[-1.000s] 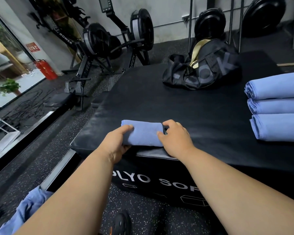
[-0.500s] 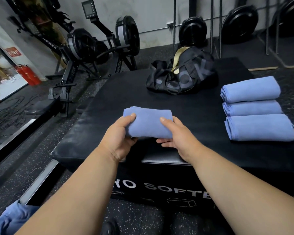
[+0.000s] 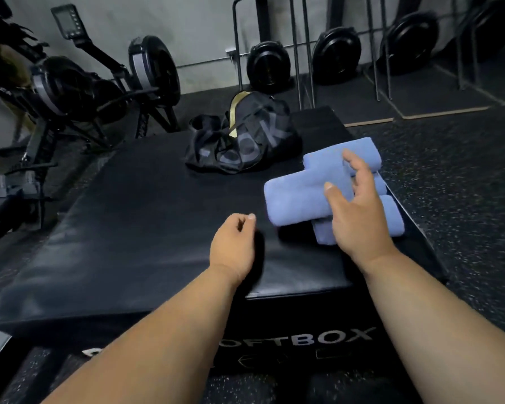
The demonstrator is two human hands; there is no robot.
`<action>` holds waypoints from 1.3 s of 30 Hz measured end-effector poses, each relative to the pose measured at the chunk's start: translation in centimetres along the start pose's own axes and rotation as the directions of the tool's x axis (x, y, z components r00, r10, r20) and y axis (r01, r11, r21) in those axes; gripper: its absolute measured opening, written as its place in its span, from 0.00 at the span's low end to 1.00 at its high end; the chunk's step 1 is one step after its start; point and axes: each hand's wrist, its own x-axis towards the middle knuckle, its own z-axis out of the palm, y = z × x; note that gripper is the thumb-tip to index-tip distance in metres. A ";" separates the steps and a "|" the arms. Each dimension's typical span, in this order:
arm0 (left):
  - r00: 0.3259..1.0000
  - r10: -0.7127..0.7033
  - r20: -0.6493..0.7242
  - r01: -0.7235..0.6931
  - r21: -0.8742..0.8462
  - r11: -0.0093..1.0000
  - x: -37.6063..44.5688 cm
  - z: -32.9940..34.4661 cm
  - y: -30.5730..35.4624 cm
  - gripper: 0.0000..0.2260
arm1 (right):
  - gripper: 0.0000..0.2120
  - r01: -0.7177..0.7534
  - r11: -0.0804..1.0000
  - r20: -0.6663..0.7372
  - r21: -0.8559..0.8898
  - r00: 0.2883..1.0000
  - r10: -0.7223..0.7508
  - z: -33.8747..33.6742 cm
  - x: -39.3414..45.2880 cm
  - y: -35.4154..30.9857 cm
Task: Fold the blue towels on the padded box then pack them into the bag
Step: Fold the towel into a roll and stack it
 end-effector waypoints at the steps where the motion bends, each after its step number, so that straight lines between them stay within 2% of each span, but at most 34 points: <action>1: 0.997 0.045 -0.058 -0.034 0.182 0.983 0.0 0.7 -0.5 0.15 | 0.25 -0.005 0.999 -0.032 -0.035 0.999 0.004 -0.9 0.5 0.3; 2: 0.991 0.107 -0.081 -0.076 0.321 0.944 0.1 1.2 -0.9 0.16 | 0.25 -0.018 0.997 -0.055 -0.074 0.998 0.014 -1.7 1.0 0.7; 4: 0.981 0.181 -0.069 -0.135 0.424 0.895 0.5 2.0 -1.1 0.16 | 0.24 -0.072 0.990 -0.089 -0.123 0.994 0.062 -3.3 1.9 1.8; 8: 0.978 0.195 -0.069 -0.143 0.456 0.878 1.0 2.3 -1.4 0.15 | 0.20 -0.177 0.978 -0.171 -0.112 0.973 0.156 -5.0 3.2 3.1; 13: 0.975 0.208 -0.081 -0.145 0.477 0.867 1.1 2.6 -1.5 0.14 | 0.16 -0.186 0.981 -0.202 -0.049 0.964 0.172 -5.4 4.0 3.4; 16: 0.975 0.209 -0.080 -0.145 0.483 0.864 1.0 2.6 -1.4 0.14 | 0.17 -0.208 0.978 -0.280 -0.020 0.940 0.194 -5.5 4.2 3.7; 20: 0.976 0.199 -0.090 -0.132 0.483 0.866 1.0 2.6 -1.5 0.14 | 0.19 -0.200 0.968 -0.347 -0.152 0.928 0.137 -5.8 4.3 4.2; 23: 0.975 0.199 -0.095 -0.131 0.475 0.870 1.1 2.6 -1.5 0.14 | 0.21 -0.185 0.913 -0.355 -0.362 0.934 0.048 -5.8 4.4 4.9; 27: 0.975 0.199 -0.095 -0.132 0.469 0.873 1.0 2.6 -1.4 0.14 | 0.20 -0.073 0.714 -0.296 -0.696 0.935 -0.193 -5.1 3.8 5.4; 30: 0.976 0.196 -0.090 -0.132 0.468 0.874 0.9 2.6 -1.4 0.14 | 0.19 0.120 0.594 -0.112 -0.796 0.934 -0.338 -4.3 3.4 5.5; 32: 0.977 0.195 -0.087 -0.133 0.470 0.873 0.9 2.6 -1.4 0.14 | 0.21 0.214 0.516 0.040 -0.829 0.944 -0.328 -3.7 3.3 6.0; 34: 0.977 0.195 -0.086 -0.134 0.464 0.876 0.9 2.6 -1.4 0.14 | 0.26 0.221 0.464 0.126 -0.858 0.965 -0.228 -3.4 3.3 6.6; 39: 0.976 0.201 -0.086 -0.141 0.456 0.879 0.9 2.6 -1.5 0.14 | 0.31 0.166 0.455 0.125 -0.875 0.985 -0.120 -3.6 3.5 7.0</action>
